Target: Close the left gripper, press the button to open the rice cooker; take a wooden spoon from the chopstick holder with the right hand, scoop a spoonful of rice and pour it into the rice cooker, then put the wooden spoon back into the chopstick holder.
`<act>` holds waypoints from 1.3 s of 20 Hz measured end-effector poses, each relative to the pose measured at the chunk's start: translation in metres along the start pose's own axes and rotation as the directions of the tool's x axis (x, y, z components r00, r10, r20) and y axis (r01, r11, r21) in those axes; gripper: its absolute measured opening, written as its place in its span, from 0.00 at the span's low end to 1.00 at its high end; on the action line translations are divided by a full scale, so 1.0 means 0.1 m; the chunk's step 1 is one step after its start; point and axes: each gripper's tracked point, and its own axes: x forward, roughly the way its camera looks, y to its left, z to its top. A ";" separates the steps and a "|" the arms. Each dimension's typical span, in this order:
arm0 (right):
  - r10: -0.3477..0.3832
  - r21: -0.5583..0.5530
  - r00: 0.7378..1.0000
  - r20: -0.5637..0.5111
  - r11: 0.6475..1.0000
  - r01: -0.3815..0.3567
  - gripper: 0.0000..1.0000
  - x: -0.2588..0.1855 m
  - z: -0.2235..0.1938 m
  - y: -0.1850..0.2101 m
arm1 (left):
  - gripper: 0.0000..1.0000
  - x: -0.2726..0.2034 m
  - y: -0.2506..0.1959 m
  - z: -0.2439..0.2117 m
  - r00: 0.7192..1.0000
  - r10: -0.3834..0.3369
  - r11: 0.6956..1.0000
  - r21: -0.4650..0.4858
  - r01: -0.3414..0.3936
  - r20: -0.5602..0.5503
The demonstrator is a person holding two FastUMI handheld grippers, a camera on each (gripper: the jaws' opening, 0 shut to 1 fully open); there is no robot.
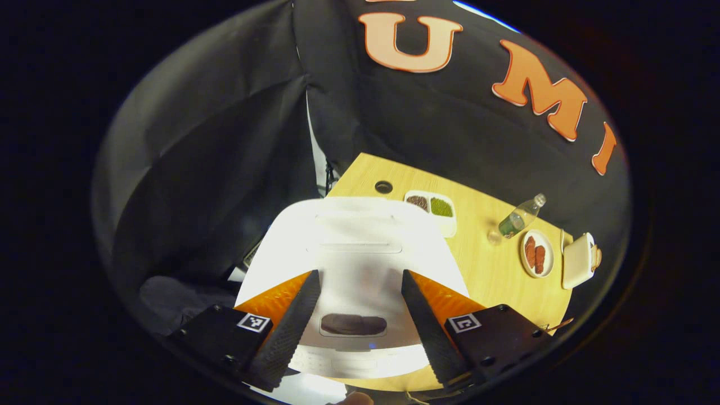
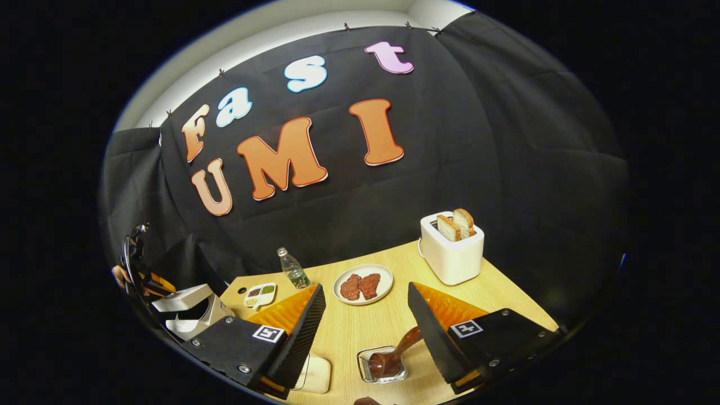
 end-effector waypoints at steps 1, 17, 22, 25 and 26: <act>-0.004 -0.002 1.000 -0.004 1.000 0.004 0.92 0.02 -0.01 0.00 | 1.00 0.05 -0.01 -0.10 1.000 0.011 1.000 0.006 -0.011 -0.028; 0.068 -0.176 0.996 0.056 0.983 -0.057 0.92 0.10 0.32 0.63 | 1.00 -0.59 -0.25 0.36 0.928 -0.066 0.998 0.020 0.063 0.366; 0.161 -0.267 0.972 0.169 0.957 -0.112 0.92 -0.01 0.67 1.18 | 0.99 -1.70 -0.58 0.51 0.738 -0.149 0.989 0.080 0.128 0.658; 0.234 -0.302 0.949 0.213 0.939 -0.165 0.92 -0.09 0.78 1.55 | 0.99 -2.25 -0.71 0.41 0.616 -0.179 0.983 0.117 0.139 0.767; 0.255 -0.315 0.941 0.223 0.932 -0.178 0.92 -0.13 0.81 1.65 | 1.00 -2.37 -0.78 0.36 0.585 -0.188 0.982 0.134 0.134 0.789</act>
